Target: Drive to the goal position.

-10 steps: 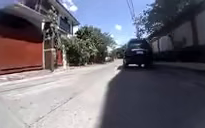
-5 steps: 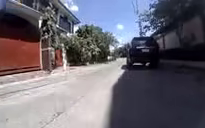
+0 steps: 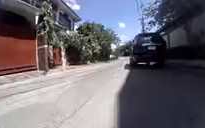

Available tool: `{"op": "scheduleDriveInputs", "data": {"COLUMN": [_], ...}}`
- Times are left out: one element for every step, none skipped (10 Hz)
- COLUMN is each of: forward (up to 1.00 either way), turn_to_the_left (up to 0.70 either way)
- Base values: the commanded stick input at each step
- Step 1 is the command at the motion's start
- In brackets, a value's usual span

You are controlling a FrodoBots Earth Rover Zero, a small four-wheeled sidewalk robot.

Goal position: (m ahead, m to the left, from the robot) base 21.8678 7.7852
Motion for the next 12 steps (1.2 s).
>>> {"op": "scheduleDriveInputs", "data": {"forward": [1.0,1.0,1.0,1.0,1.0,1.0,1.0,1.0,1.0,1.0,1.0,1.0], "turn_to_the_left": [-0.05,0.0,0.0,0.04,0.07,0.04,0.03,0.04,0.0,0.0,0.0,0.0]}}
